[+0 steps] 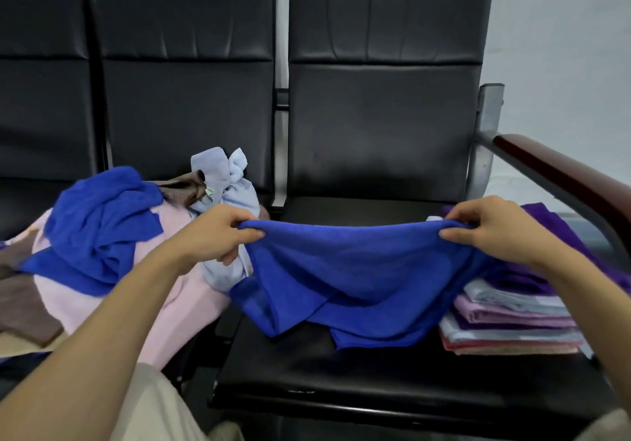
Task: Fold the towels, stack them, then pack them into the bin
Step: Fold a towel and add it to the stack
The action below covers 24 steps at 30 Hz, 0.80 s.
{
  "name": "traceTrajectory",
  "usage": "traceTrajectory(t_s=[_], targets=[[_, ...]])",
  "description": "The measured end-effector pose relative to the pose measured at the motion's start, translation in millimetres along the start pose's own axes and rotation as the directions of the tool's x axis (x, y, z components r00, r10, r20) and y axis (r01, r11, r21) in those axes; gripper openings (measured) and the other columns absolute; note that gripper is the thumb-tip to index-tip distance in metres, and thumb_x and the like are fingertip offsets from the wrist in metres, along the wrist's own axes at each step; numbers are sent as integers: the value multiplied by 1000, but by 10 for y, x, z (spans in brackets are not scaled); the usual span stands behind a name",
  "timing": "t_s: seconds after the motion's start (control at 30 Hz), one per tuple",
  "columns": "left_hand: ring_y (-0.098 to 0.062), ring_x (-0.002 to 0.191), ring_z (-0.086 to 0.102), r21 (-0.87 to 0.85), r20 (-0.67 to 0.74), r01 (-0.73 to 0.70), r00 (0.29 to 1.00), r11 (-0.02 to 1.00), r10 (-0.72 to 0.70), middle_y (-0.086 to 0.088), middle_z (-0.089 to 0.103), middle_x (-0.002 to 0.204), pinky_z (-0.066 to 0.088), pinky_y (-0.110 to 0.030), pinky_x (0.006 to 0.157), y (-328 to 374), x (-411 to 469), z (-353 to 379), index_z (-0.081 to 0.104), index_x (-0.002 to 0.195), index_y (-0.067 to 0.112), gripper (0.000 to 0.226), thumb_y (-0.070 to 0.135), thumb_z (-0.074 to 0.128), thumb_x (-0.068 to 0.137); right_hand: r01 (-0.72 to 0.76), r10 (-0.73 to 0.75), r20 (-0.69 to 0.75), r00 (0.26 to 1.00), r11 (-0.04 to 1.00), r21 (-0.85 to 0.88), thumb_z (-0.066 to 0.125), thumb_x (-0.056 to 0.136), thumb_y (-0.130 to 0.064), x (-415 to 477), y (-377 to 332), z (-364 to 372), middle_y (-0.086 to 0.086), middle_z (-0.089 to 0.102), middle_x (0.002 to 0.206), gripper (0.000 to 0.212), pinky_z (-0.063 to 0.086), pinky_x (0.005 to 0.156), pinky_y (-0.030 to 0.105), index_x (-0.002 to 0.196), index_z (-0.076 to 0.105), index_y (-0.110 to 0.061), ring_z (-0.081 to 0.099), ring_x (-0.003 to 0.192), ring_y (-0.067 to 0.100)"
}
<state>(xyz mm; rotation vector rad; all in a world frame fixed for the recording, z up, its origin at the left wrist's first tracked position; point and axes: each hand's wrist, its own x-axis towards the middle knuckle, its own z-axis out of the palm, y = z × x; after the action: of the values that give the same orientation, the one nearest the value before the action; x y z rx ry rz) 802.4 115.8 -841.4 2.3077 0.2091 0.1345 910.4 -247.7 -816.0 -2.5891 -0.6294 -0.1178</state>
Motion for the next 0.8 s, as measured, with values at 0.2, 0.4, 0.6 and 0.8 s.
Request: traceTrajectory(t_s=[0.2, 0.4, 0.6, 0.8], targets=[[-23, 49, 67, -403, -137, 167, 961, 900, -240, -17, 63, 73, 55, -26, 46, 15, 317, 239, 61, 97, 2, 20, 3, 41, 97, -125, 169, -49, 984, 870, 477, 65, 90, -15, 323, -52, 287, 12, 67, 81, 10, 46, 42, 25, 80, 67, -16, 57, 59, 23], [-16, 96, 68, -485, -629, -405, 778, 775, 14, 0, 68, 96, 55, -23, 84, 369, 528, 285, 62, 88, 22, 27, 5, 44, 99, 190, 137, -623, 770, 883, 429, 61, 89, -14, 466, -227, 233, -15, 63, 76, 11, 48, 68, 12, 84, 63, -23, 59, 69, -1], [-13, 94, 68, -351, -671, -521, 719, 778, 179, 2, 67, 95, 54, -24, 84, 356, 302, 145, 62, 99, 14, 13, 5, 52, 97, 324, -41, -653, 756, 890, 320, 63, 90, -14, 194, -245, 48, -14, 65, 84, 9, 43, 74, 10, 93, 66, -22, 60, 80, 3], [-4, 58, 57, 2, -154, -314, 938, 950, 310, 9, 65, 65, 44, -10, 62, -30, -108, -141, 71, 86, 13, 17, -3, 63, 86, 424, -423, -50, 905, 906, 3, 77, 78, -15, -213, -116, -25, -28, 63, 83, 16, 40, 69, 5, 87, 70, -26, 58, 78, -10]])
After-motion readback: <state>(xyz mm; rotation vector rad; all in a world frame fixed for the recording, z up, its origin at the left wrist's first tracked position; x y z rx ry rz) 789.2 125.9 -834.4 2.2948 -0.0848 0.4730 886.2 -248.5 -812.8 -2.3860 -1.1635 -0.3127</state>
